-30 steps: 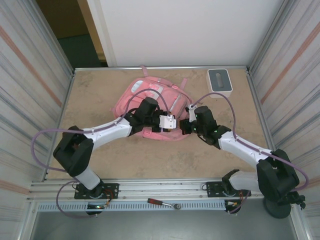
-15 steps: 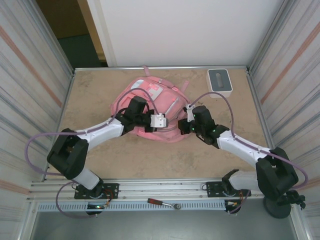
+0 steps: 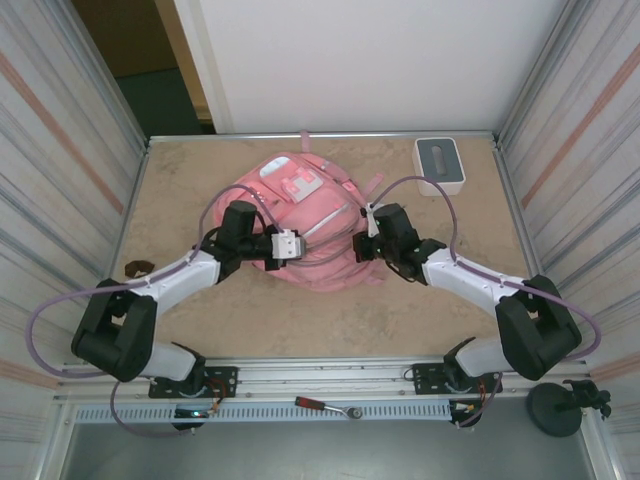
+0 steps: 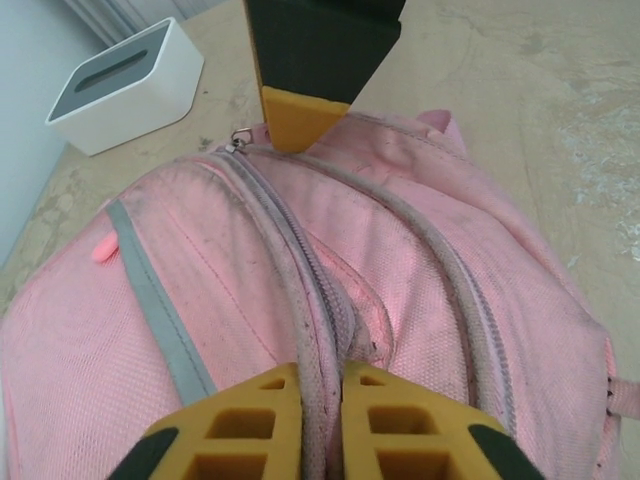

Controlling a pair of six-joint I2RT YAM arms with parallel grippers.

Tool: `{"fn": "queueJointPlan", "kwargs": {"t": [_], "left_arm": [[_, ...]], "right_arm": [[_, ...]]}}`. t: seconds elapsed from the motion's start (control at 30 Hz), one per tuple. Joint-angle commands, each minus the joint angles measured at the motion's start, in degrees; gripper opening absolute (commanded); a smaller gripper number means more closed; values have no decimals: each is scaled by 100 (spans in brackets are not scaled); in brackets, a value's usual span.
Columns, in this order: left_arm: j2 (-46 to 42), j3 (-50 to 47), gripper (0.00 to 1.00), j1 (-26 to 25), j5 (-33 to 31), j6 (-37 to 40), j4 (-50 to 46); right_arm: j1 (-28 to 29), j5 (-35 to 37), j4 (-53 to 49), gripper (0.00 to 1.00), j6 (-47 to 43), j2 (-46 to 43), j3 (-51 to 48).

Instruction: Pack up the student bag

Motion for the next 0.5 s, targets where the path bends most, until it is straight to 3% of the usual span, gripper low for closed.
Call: {"fn": "queueJointPlan", "kwargs": {"t": [0.0,0.1,0.2,0.37,0.47], "left_arm": [[-369,-82,37,327,-587,-412,-276],[-699,-127,56,99,-462,-891,-177],[-910,-171,69,-487,-997,-1120,-58],[-485,283,74,-1415,-2166,-1303,-281],[0,625,71,-1646,-2643,-1362,-270]], "right_arm": [[-33,362,-221,0,46,-46,40],[71,207,-104,0,96,-108,16],[166,195,-63,0,138,-189,-3],[199,203,27,0,167,-335,-113],[204,221,32,0,193,-421,-167]]}}
